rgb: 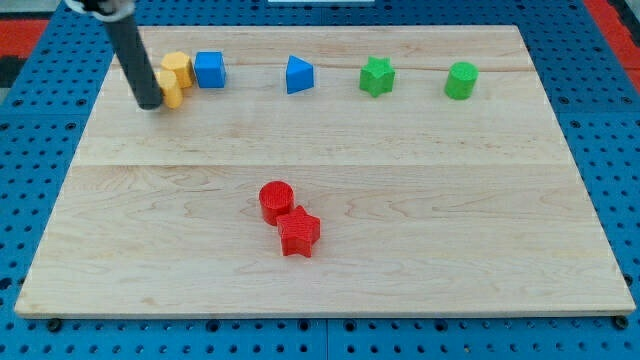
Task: Push yellow hexagon to the bottom of blue triangle
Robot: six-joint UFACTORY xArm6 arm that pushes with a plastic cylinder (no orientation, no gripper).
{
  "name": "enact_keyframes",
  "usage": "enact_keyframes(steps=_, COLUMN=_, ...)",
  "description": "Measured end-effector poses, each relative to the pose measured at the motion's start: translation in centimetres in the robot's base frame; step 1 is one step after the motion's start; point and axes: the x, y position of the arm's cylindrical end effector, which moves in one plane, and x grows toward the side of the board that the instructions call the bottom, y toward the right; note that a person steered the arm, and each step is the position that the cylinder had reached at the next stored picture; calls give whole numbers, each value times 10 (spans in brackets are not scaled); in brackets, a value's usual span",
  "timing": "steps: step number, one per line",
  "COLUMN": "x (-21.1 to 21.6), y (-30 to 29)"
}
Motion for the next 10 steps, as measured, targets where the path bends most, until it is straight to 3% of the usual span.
enact_keyframes(steps=1, x=11, y=-4)
enact_keyframes(steps=3, x=-73, y=-34)
enact_keyframes(steps=6, x=-87, y=-28)
enact_keyframes(steps=7, x=-122, y=-26)
enact_keyframes(steps=8, x=-131, y=-8)
enact_keyframes(steps=10, x=-97, y=0)
